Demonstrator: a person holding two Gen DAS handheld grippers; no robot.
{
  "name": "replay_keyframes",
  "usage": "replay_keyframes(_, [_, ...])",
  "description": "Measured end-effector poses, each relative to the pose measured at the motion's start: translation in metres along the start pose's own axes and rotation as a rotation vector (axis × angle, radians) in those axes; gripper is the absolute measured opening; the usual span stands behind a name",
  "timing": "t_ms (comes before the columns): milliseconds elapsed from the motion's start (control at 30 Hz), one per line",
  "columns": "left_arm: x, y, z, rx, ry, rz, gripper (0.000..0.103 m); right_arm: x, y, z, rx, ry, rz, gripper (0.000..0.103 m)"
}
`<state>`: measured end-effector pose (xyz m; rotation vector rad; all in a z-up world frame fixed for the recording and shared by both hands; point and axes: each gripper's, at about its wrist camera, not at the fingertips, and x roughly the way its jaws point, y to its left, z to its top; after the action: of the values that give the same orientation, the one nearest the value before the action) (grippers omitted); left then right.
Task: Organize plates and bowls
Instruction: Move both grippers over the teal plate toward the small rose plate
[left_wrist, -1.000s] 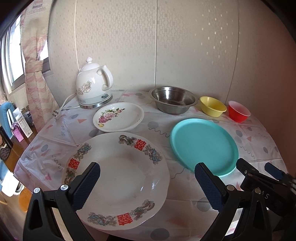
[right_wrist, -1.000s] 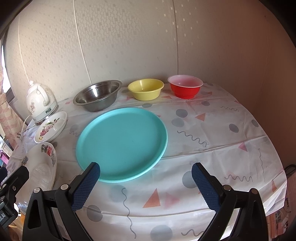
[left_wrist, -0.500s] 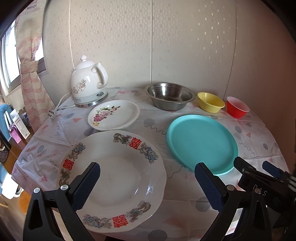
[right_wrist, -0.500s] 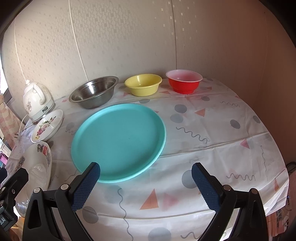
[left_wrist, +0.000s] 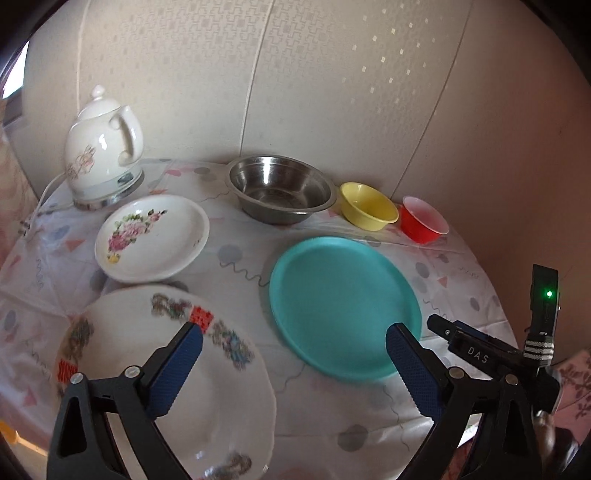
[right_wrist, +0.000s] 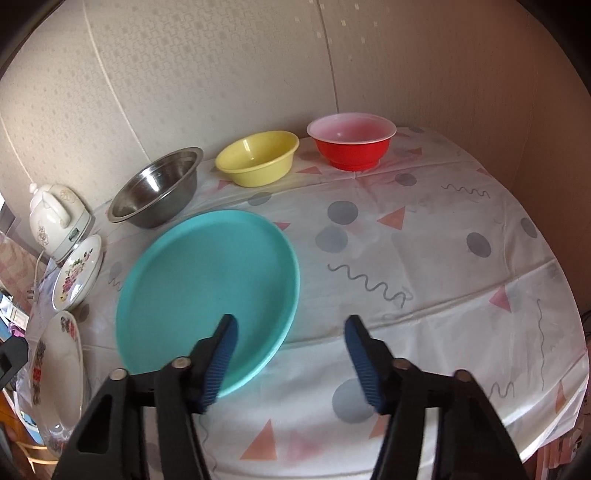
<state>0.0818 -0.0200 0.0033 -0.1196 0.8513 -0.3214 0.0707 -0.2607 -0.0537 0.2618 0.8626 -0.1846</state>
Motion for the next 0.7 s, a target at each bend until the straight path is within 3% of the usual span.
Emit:
replay_keyframes(100, [0.019, 0.003, 0.012, 0.010, 0.063, -0.022, 0.075, 0.013, 0.000, 0.009, -0.014, 0.028, -0.002, 0.040])
replay_keyframes(167, [0.035, 0.006, 0.018, 0.002, 0.107, -0.033, 0.066, 0.021, 0.001, 0.013, -0.026, 0.038, -0.003, 0.038])
replay_keyframes(200, [0.043, 0.008, 0.021, -0.006, 0.128, -0.022, 0.050, 0.026, 0.002, 0.015, -0.029, 0.048, -0.004, 0.038])
replay_keyframes(233, [0.051, 0.009, 0.024, -0.007, 0.152, -0.014, 0.045, 0.028, 0.001, 0.015, -0.028, 0.058, 0.000, 0.038])
replay_keyframes(567, [0.109, 0.005, 0.041, 0.036, 0.281, 0.044, 0.044, 0.048, 0.003, 0.020, -0.071, 0.096, -0.003, 0.034])
replay_keyframes(700, [0.126, 0.002, 0.040, 0.064, 0.332, 0.060, 0.038, 0.048, 0.003, 0.021, -0.086, 0.097, -0.005, 0.030])
